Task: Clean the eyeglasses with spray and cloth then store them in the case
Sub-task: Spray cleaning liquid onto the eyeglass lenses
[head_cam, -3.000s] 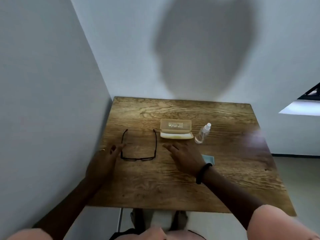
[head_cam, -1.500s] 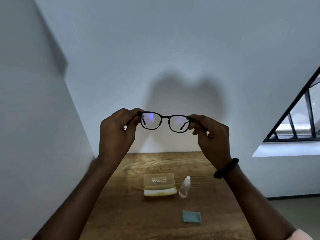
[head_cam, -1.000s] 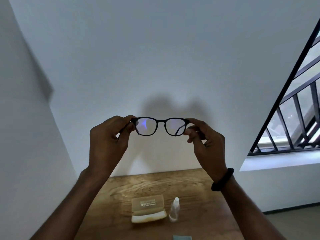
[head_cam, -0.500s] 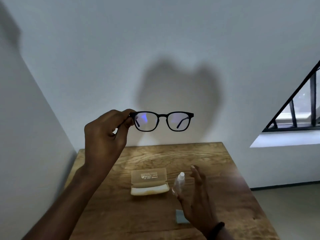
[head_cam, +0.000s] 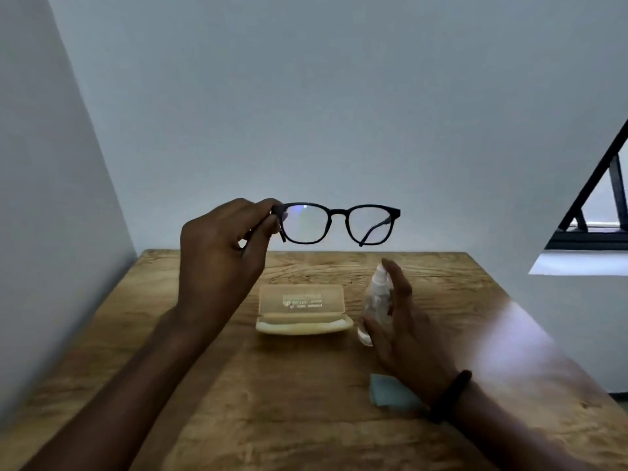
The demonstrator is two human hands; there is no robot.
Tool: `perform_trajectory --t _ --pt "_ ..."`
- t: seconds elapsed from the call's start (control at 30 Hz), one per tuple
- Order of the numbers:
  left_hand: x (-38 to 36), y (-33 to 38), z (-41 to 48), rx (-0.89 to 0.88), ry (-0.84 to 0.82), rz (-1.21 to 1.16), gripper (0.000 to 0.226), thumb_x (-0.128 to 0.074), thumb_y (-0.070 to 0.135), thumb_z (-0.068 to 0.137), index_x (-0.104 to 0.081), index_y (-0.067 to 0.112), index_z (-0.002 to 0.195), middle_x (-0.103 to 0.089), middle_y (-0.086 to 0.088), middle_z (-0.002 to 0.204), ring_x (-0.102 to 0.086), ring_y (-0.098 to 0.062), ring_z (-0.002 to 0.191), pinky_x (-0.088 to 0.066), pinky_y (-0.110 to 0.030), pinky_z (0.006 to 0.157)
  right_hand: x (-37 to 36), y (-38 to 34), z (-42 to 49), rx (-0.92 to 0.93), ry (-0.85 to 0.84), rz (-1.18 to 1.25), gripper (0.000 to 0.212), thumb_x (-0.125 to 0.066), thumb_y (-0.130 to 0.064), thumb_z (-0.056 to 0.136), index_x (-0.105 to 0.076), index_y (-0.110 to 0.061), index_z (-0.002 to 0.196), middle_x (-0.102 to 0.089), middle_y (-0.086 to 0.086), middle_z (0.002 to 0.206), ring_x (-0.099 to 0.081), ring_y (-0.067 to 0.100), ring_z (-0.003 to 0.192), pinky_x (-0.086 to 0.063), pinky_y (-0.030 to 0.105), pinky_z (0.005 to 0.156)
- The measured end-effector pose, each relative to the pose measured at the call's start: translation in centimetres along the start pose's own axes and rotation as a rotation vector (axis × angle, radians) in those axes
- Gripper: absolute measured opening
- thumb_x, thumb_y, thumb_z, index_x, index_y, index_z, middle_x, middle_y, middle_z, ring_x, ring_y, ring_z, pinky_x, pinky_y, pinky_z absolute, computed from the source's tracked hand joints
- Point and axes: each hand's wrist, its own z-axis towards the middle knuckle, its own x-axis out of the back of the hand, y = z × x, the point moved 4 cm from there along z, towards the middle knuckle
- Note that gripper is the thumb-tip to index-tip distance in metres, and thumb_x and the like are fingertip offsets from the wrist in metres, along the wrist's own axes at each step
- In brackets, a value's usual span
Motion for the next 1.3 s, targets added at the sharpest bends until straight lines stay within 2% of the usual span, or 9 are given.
perform_trajectory --t 0.1,0.23,0.4,0.47,0.77,0.9,0.97,1.07,1.3 --pt "2.4 1.9 -1.3 0.047 0.021 -0.019 0.012 -0.069 0.011 0.098 -0.08 0.013 0.102 -0.072 0.004 0.079 -0.067 -0.016 0.071 -0.049 -0.026 0.062 0.2 -0.5 0.2 0.011 -0.003 -0.019 0.092 -0.065 -0.03 0.093 0.001 -0.042 0.156 -0.07 0.009 0.114 -0.069 0.027 0.07 -0.054 0.038 0.055" --pt "5.8 4.2 -2.4 0.025 0.061 -0.001 0.013 -0.069 0.01 0.098 -0.08 0.013 0.103 -0.073 0.004 0.081 -0.067 -0.016 0.072 -0.053 -0.032 0.063 0.5 -1.9 0.4 -0.017 0.016 -0.086 0.088 -0.066 -0.03 0.092 -0.007 -0.037 0.158 -0.073 0.007 0.101 -0.068 0.026 0.067 -0.051 0.032 0.053" --pt "9.6 6.2 -2.7 -0.007 0.105 0.026 0.013 -0.068 0.012 0.096 -0.08 0.013 0.103 -0.074 0.004 0.081 -0.068 -0.019 0.07 -0.055 -0.036 0.061 1.1 -3.1 -0.3 -0.034 0.061 -0.09 0.081 -0.062 -0.036 0.096 -0.008 -0.04 0.156 -0.072 0.004 0.102 -0.058 0.012 0.067 -0.041 0.024 0.054" --pt "10.5 6.9 -2.5 -0.026 0.12 0.047 0.013 -0.068 0.013 0.096 -0.08 0.013 0.103 -0.074 0.005 0.081 -0.068 -0.016 0.07 -0.054 -0.033 0.063 1.9 -3.9 -0.7 -0.029 0.086 -0.078 0.083 -0.063 -0.036 0.096 -0.008 -0.04 0.157 -0.072 0.004 0.106 -0.064 0.014 0.073 -0.046 0.024 0.057" --pt "11.2 9.0 -1.8 -0.098 0.147 0.074 0.014 -0.068 0.015 0.097 -0.079 0.013 0.105 -0.074 0.005 0.083 -0.067 -0.018 0.068 -0.056 -0.039 0.062 11.8 -11.7 -2.4 0.104 0.486 0.191 0.086 -0.074 -0.011 0.086 -0.024 -0.028 0.154 -0.068 -0.002 0.095 -0.069 0.014 0.069 -0.06 0.041 0.059" --pt "11.1 9.3 -1.7 -0.107 0.165 0.085 0.014 -0.069 0.014 0.096 -0.079 0.013 0.105 -0.075 0.005 0.084 -0.068 -0.016 0.07 -0.057 -0.04 0.062 15.4 -16.4 -3.8 0.273 0.61 0.298 0.08 -0.072 -0.003 0.085 -0.028 -0.023 0.149 -0.062 -0.013 0.114 -0.065 0.005 0.074 -0.056 0.022 0.062" --pt "11.1 9.4 -1.6 -0.116 0.163 0.1 0.013 -0.068 0.015 0.096 -0.079 0.014 0.104 -0.074 0.005 0.083 -0.067 -0.016 0.07 -0.057 -0.04 0.061 15.9 -18.8 -4.3 0.35 0.582 0.257 0.075 -0.068 -0.013 0.086 -0.028 -0.025 0.148 -0.057 -0.022 0.12 -0.061 -0.003 0.069 -0.051 0.013 0.058" --pt "11.2 9.5 -1.6 -0.128 0.165 0.124 0.013 -0.068 0.016 0.096 -0.078 0.016 0.104 -0.073 0.006 0.082 -0.065 -0.014 0.068 -0.056 -0.036 0.06 14.7 -21.7 -4.5 0.441 0.447 0.135 0.071 -0.062 -0.026 0.089 -0.022 -0.028 0.148 -0.064 -0.005 0.1 -0.056 -0.004 0.054 -0.044 0.007 0.052" --pt "12.8 9.1 -1.6 -0.15 0.174 0.176 0.014 -0.068 0.018 0.096 -0.078 0.016 0.105 -0.073 0.007 0.083 -0.066 -0.011 0.069 -0.057 -0.035 0.062 11.3 -24.5 -3.7 0.45 0.3 -0.038 0.069 -0.054 -0.038 0.093 -0.02 -0.028 0.152 -0.068 0.002 0.106 -0.059 0.01 0.051 -0.049 0.024 0.039"
